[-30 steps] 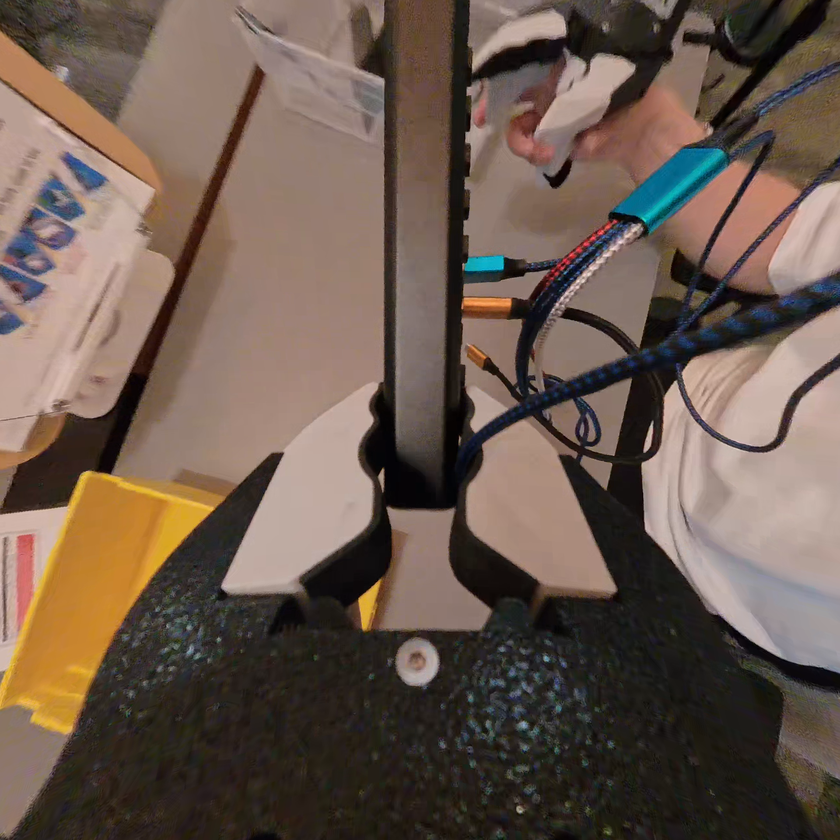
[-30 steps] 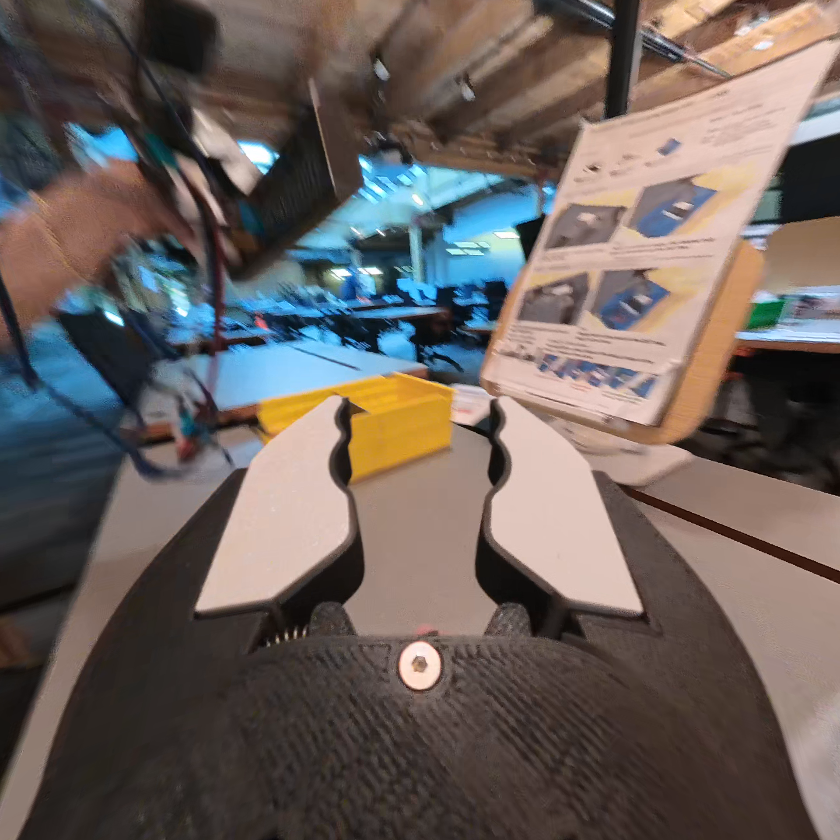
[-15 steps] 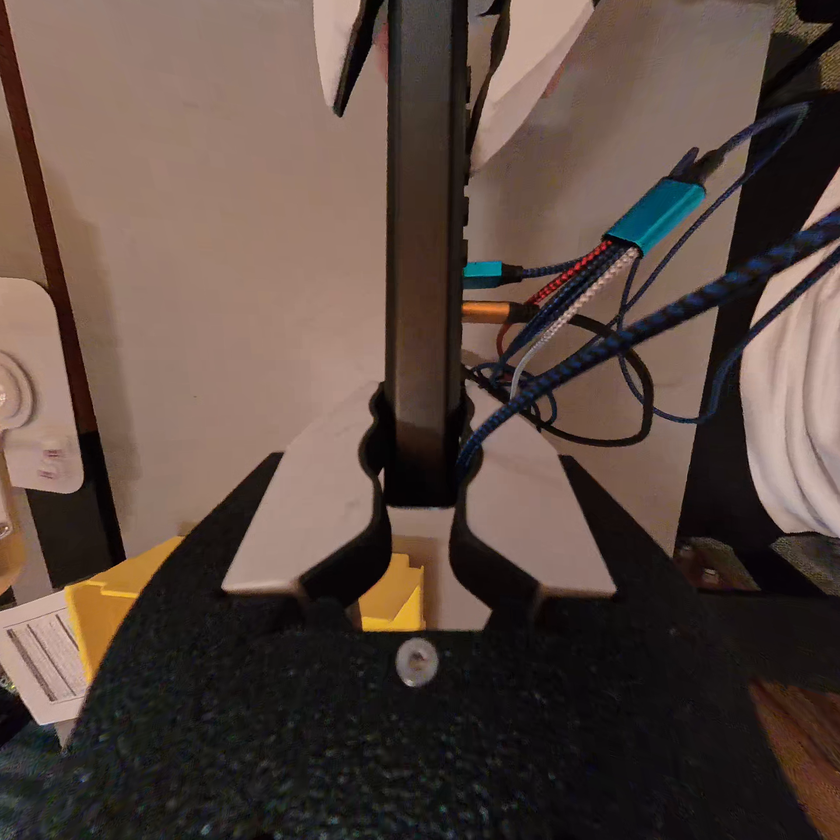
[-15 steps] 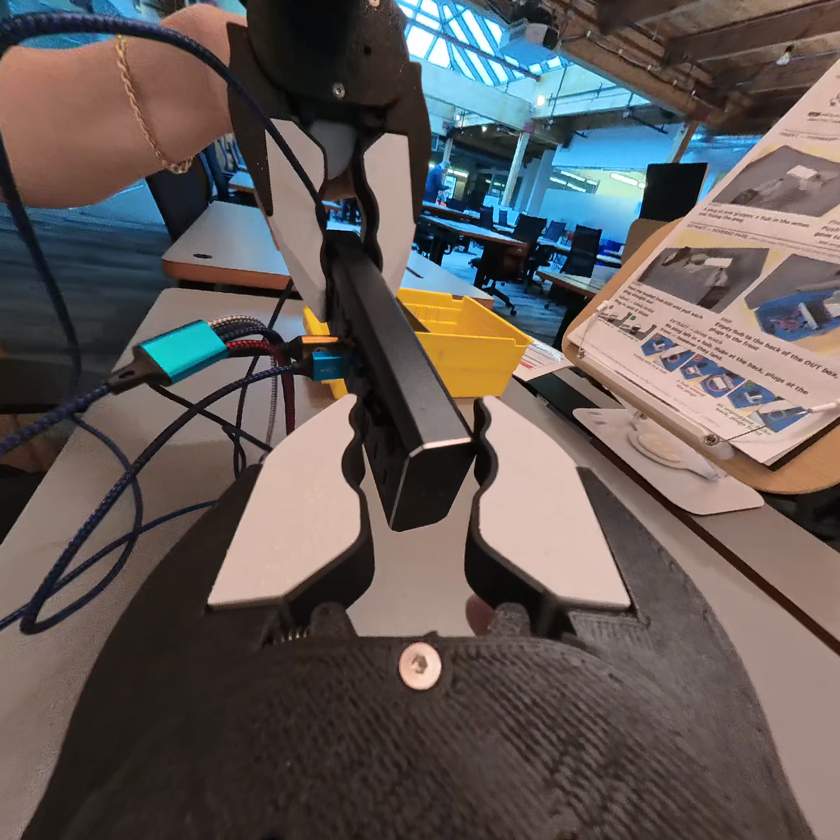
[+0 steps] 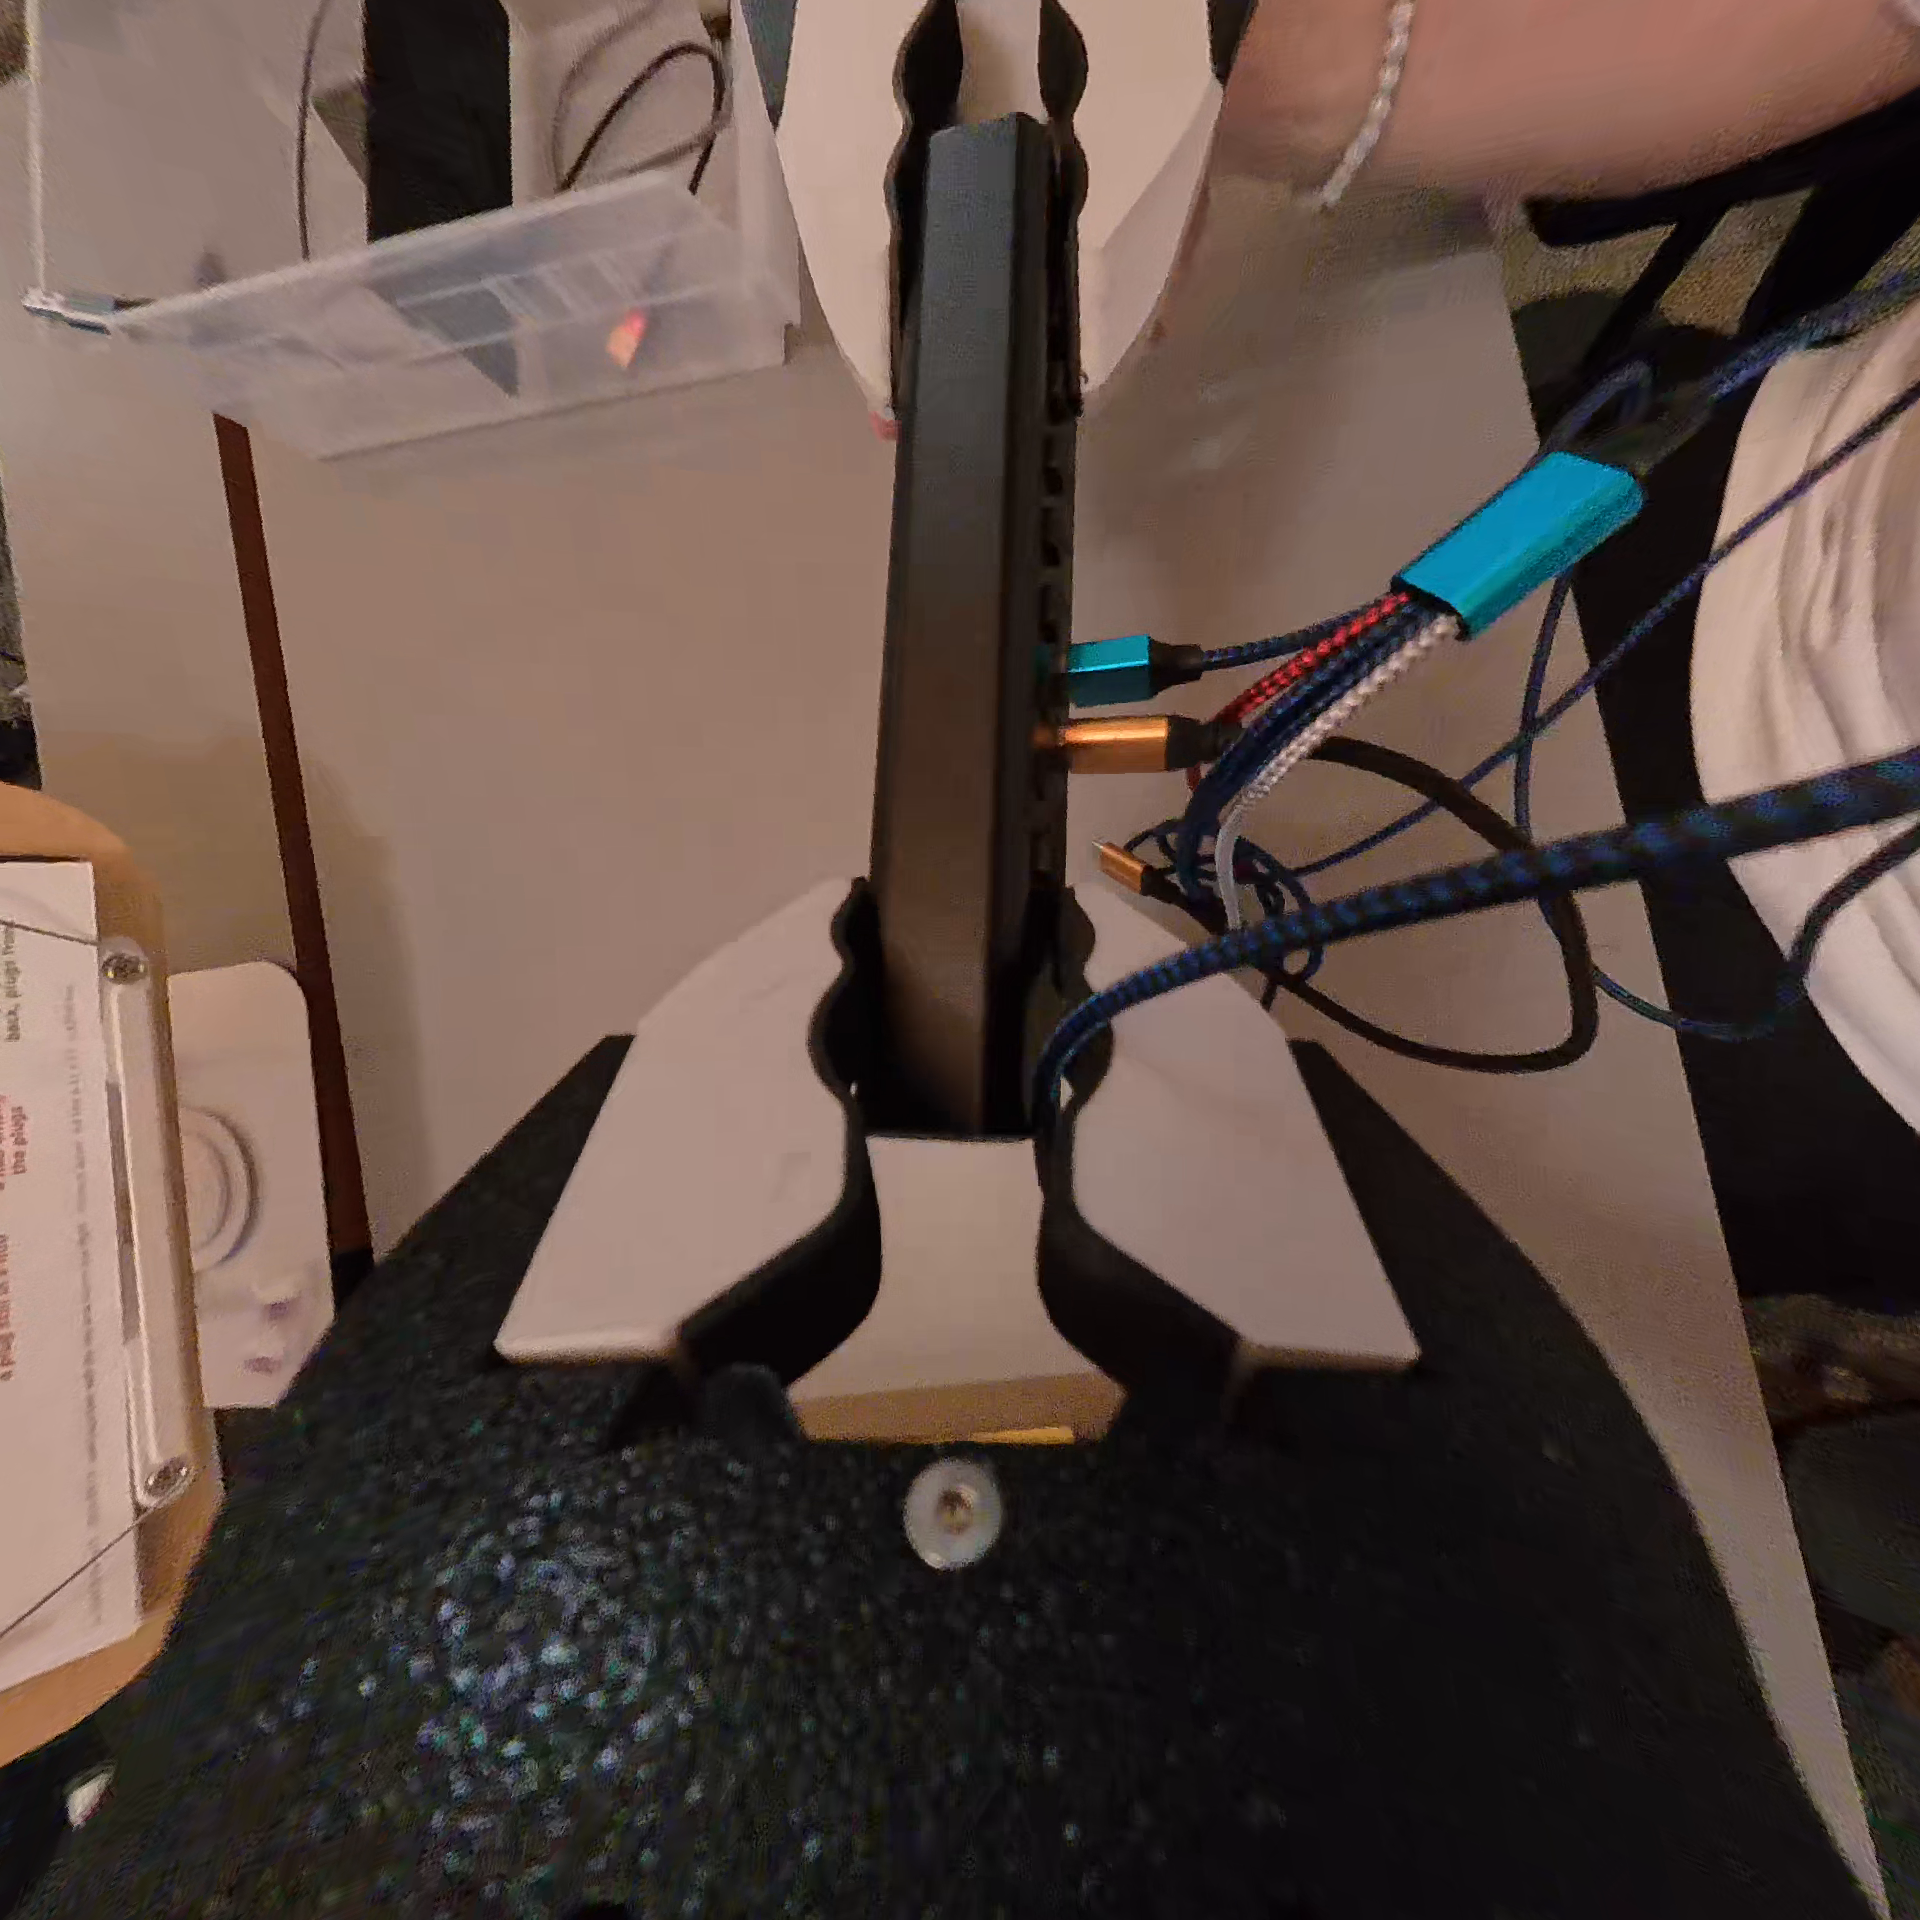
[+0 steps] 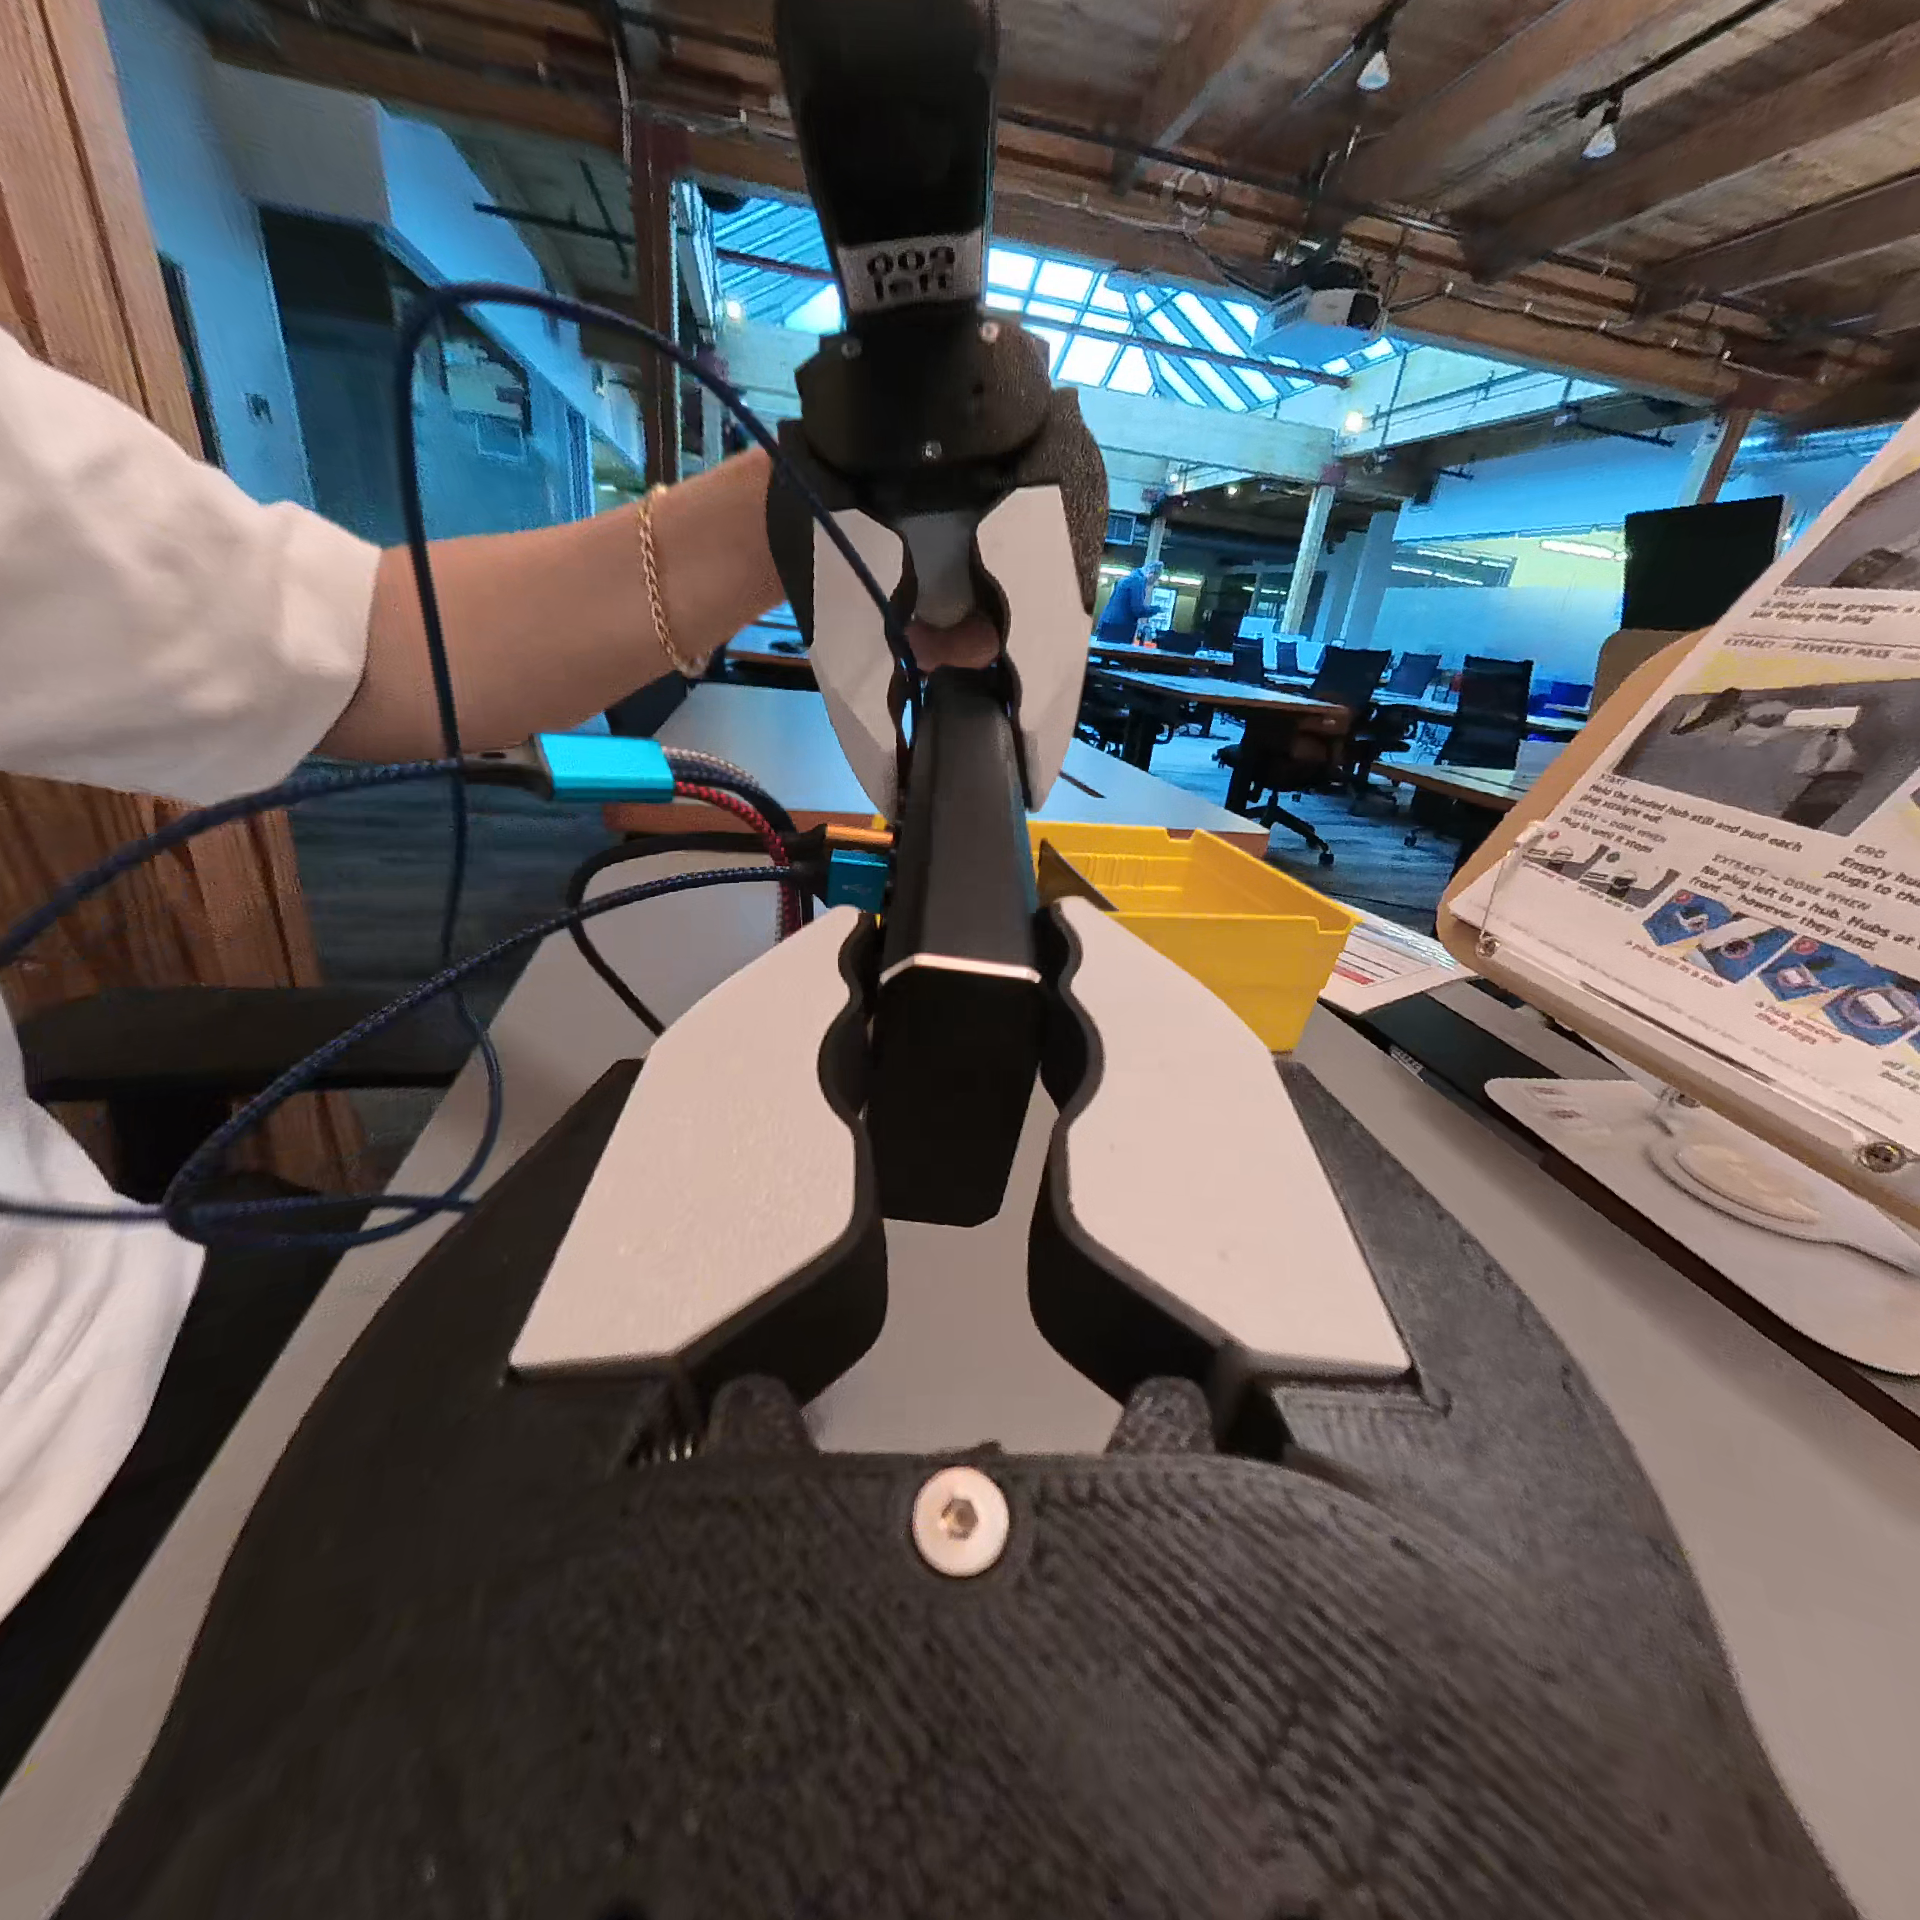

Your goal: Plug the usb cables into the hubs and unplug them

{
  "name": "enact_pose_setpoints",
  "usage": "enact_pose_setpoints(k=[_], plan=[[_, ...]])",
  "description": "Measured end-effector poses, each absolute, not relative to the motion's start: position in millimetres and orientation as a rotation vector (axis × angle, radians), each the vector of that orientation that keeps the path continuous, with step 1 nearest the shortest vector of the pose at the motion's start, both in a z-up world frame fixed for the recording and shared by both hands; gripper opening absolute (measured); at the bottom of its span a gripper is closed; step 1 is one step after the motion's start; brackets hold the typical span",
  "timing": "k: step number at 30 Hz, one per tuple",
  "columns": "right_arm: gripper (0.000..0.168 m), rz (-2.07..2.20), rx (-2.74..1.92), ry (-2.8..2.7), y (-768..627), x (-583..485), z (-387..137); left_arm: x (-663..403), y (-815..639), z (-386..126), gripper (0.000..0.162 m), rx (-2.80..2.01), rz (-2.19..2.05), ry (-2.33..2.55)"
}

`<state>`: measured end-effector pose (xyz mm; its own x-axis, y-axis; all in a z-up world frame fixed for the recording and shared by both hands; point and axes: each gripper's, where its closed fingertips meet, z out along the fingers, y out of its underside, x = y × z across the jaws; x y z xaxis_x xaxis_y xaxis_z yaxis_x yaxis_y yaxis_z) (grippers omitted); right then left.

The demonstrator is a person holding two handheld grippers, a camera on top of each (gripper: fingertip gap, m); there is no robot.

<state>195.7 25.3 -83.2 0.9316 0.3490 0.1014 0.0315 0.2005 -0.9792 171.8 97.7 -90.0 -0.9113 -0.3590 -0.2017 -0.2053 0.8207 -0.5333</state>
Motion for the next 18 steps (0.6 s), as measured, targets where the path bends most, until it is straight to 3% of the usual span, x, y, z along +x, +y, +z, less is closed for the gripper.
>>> enact_pose_setpoints(k=[2,7,12,18], plan=[[0.030,0.259,-1.327,-0.316,23.7,194.3,-75.9,171.2,93.2,-81.7,0.032,-0.417,-0.895,2.670],[0.030,0.348,-1.205,-0.196,10.8,211.4,-56.9,180.9,95.8,-41.9,0.054,-0.526,-1.254,2.372],[0.030,0.428,-1.076,0.025,-6.8,254.0,-49.6,179.8,137.2,-22.8,0.084,-0.624,-1.226,2.197],[0.029,0.647,-0.884,0.182,-19.4,279.1,-44.8,183.1,206.5,-12.2,0.092,-0.773,-1.304,1.837]])
